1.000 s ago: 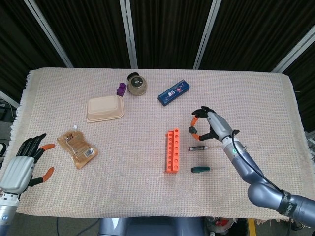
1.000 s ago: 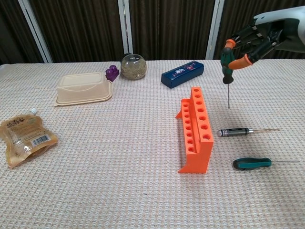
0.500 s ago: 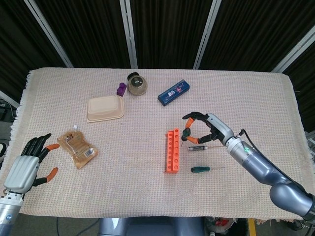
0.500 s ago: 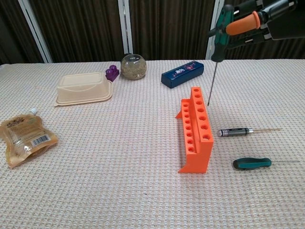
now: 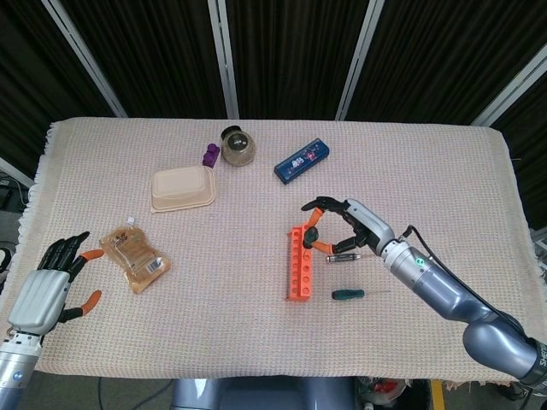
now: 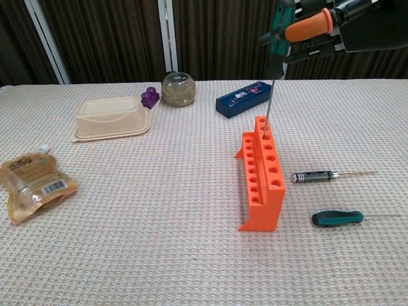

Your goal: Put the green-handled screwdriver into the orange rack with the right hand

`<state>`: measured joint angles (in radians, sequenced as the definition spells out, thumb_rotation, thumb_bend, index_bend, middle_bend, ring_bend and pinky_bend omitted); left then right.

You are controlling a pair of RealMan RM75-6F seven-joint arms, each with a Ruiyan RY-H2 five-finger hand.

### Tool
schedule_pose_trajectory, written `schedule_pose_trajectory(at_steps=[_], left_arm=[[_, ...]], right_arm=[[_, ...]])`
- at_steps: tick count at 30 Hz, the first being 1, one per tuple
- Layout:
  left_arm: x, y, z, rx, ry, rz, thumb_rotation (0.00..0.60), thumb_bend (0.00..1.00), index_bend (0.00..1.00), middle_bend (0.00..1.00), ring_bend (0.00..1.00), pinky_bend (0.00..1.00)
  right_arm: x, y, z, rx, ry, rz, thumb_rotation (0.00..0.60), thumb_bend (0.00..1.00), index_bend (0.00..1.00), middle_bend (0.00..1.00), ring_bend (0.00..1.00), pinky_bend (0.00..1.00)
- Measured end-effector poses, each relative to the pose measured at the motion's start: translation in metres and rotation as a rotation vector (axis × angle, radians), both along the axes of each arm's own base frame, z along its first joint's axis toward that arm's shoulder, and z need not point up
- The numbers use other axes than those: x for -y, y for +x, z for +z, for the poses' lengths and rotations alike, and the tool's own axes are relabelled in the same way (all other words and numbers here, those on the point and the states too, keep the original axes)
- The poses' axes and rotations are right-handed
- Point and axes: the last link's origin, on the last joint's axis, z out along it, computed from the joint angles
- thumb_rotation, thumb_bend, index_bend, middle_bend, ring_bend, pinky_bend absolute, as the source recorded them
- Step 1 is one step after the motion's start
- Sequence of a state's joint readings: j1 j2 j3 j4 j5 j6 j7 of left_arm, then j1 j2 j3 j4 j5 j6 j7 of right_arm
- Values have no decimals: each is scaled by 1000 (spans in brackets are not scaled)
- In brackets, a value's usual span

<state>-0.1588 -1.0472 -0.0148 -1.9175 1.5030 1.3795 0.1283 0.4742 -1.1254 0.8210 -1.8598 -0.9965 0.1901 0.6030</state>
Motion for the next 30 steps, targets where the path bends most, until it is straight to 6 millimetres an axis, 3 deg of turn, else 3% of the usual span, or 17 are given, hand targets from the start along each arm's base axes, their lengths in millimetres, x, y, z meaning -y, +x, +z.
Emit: schedule_pose_trajectory(at_steps=[8, 22, 30], left_arm=[[1, -3, 2, -2, 9, 10, 600, 324, 222, 0, 0, 0], [1, -2, 3, -1, 10, 11, 600, 324, 222, 0, 0, 0], [2, -2, 2, -5, 7, 11, 600, 323, 222, 0, 0, 0]], right_arm=[[3, -4, -14, -36, -2, 10, 600, 296, 628, 215, 0, 0], [6, -7, -14, -62, -8, 3, 600, 296, 629, 215, 0, 0], [5, -13, -25, -82, 14, 0, 600, 296, 629, 215, 0, 0]])
